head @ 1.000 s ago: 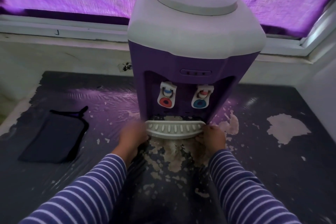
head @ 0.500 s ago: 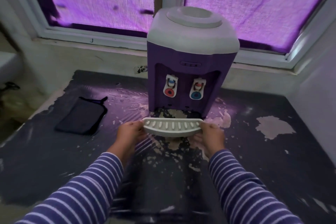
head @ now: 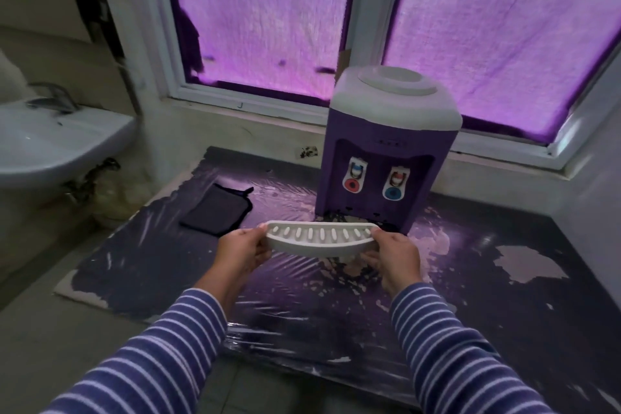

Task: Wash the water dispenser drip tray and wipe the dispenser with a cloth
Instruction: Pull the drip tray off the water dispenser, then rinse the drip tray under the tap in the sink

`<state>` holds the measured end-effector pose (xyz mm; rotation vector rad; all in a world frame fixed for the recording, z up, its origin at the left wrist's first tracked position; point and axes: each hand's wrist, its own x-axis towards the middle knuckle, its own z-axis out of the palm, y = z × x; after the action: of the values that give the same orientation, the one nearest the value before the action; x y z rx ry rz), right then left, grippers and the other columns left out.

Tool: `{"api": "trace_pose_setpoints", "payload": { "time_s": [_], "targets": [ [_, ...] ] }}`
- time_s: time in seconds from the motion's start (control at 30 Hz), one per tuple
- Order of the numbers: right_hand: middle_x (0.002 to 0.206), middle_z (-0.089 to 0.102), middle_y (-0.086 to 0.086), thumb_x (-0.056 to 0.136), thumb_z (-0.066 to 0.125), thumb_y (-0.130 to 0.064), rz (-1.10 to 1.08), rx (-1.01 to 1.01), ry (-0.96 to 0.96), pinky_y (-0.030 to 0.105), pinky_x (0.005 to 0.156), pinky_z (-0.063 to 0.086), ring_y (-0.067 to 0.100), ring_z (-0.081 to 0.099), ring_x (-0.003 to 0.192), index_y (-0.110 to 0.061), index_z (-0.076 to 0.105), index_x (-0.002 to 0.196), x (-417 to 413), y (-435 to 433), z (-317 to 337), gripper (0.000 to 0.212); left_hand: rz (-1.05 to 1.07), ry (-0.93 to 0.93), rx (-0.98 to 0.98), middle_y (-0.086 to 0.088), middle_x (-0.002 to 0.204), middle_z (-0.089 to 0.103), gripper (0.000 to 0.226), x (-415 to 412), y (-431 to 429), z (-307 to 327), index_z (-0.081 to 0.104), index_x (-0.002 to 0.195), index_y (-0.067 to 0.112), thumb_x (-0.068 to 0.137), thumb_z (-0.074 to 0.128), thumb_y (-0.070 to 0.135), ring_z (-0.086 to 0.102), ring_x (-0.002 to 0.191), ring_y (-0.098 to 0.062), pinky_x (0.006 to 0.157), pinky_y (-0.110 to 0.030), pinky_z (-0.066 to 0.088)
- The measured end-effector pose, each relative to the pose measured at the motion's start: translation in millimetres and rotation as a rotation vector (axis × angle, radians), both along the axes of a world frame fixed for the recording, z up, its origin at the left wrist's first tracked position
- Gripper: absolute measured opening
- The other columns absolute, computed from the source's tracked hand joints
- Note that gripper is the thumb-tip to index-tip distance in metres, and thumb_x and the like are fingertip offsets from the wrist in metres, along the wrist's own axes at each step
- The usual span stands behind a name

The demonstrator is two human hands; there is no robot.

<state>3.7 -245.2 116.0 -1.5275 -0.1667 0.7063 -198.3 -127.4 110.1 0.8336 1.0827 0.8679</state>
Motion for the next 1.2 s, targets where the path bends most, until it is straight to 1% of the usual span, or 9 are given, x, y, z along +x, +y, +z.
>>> {"api": "trace_pose_setpoints", "payload": {
  "time_s": [0.1, 0.23, 0.33, 0.43, 0.67, 0.97, 1.03, 1.13, 1.2],
  "targets": [
    [0.088, 0.066, 0.014, 0.086, 0.067, -0.021, 0.044, 0.008, -0.012, 0.031, 0.05, 0.056, 0.024, 0.07, 0.061, -0.009, 0.06, 0.083, -21.0, 11.4, 4.7, 0.014, 0.013, -0.011, 0.019, -0.013, 0.076, 0.057, 0.014, -26.9, 7.6, 7.4, 0.061, 0.091, 0.0, 0.09, 0.06, 0.014, 0.055, 0.059, -0.018, 0.043, -0.018, 0.052],
    [0.093, 0.064, 0.016, 0.088, 0.065, -0.023, 0.087, 0.059, 0.004, 0.026, 0.048, 0.053, 0.028, 0.068, 0.075, -0.009, 0.058, 0.087, -56.9, 34.7, 8.9, 0.016, 0.041, -0.013, 0.04, -0.013, 0.077, 0.062, 0.015, -68.8, 26.1, 15.4, 0.062, 0.092, 0.0, 0.089, 0.063, 0.015, 0.058, 0.06, -0.018, 0.044, -0.019, 0.053],
    [0.09, 0.065, 0.019, 0.086, 0.067, -0.023, 0.096, 0.073, -0.025, 0.028, 0.051, 0.054, 0.029, 0.067, 0.074, -0.007, 0.059, 0.085, -88.7, 52.4, 11.6, 0.018, 0.059, -0.013, 0.042, -0.011, 0.072, 0.06, 0.013, -103.2, 43.8, 21.1, 0.06, 0.083, 0.003, 0.088, 0.064, 0.015, 0.059, 0.052, -0.014, 0.043, -0.021, 0.052],
    [0.083, 0.063, 0.018, 0.087, 0.067, -0.022, 0.103, 0.106, -0.046, 0.024, 0.046, 0.053, 0.024, 0.064, 0.065, -0.005, 0.059, 0.084, -123.6, 70.7, 14.1, 0.018, 0.057, -0.024, 0.052, -0.01, 0.069, 0.057, 0.014, -139.2, 63.2, 25.5, 0.057, 0.079, 0.005, 0.088, 0.063, 0.014, 0.057, 0.039, -0.007, 0.042, -0.019, 0.051],
    [0.078, 0.059, 0.015, 0.088, 0.064, -0.019, 0.098, 0.176, -0.016, 0.022, 0.043, 0.053, 0.023, 0.06, 0.062, -0.003, 0.058, 0.089, -215.8, 120.7, 16.5, 0.017, 0.077, -0.033, 0.081, -0.008, 0.062, 0.051, 0.018, -228.4, 108.5, 37.0, 0.052, 0.075, 0.007, 0.089, 0.061, 0.011, 0.05, 0.031, -0.003, 0.039, -0.018, 0.051],
    [0.094, 0.064, 0.023, 0.089, 0.063, -0.018, 0.147, 0.186, 0.0, 0.026, 0.05, 0.058, 0.035, 0.068, 0.081, -0.004, 0.058, 0.089, -323.2, 185.1, 22.5, 0.015, 0.123, -0.02, 0.043, -0.01, 0.072, 0.059, 0.013, -336.7, 162.9, 43.3, 0.054, 0.08, 0.007, 0.09, 0.061, 0.012, 0.059, 0.054, -0.015, 0.041, -0.02, 0.052],
    [0.093, 0.064, 0.023, 0.089, 0.063, -0.018, 0.164, 0.183, -0.01, 0.025, 0.049, 0.058, 0.032, 0.067, 0.078, -0.004, 0.058, 0.09, -338.2, 201.0, 25.1, 0.015, 0.141, -0.014, 0.033, -0.01, 0.073, 0.058, 0.012, -353.2, 175.9, 42.4, 0.054, 0.081, 0.008, 0.09, 0.061, 0.013, 0.055, 0.061, -0.016, 0.041, -0.019, 0.052],
    [0.092, 0.064, 0.022, 0.09, 0.062, -0.017, 0.194, 0.188, -0.026, 0.029, 0.053, 0.06, 0.029, 0.067, 0.075, -0.002, 0.058, 0.092, -354.2, 227.0, 25.7, 0.016, 0.174, -0.002, 0.022, -0.01, 0.073, 0.058, 0.012, -371.9, 196.2, 39.1, 0.055, 0.081, 0.007, 0.089, 0.062, 0.012, 0.055, 0.061, -0.016, 0.041, -0.019, 0.052],
    [0.091, 0.064, 0.021, 0.09, 0.063, -0.018, 0.209, 0.191, -0.041, 0.027, 0.051, 0.059, 0.026, 0.066, 0.072, -0.001, 0.059, 0.093, -360.9, 245.5, 22.9, 0.017, 0.196, -0.003, 0.02, -0.01, 0.071, 0.058, 0.012, -380.7, 210.2, 36.2, 0.055, 0.08, 0.007, 0.089, 0.062, 0.011, 0.054, 0.06, -0.016, 0.041, -0.019, 0.052]
  ]
}}
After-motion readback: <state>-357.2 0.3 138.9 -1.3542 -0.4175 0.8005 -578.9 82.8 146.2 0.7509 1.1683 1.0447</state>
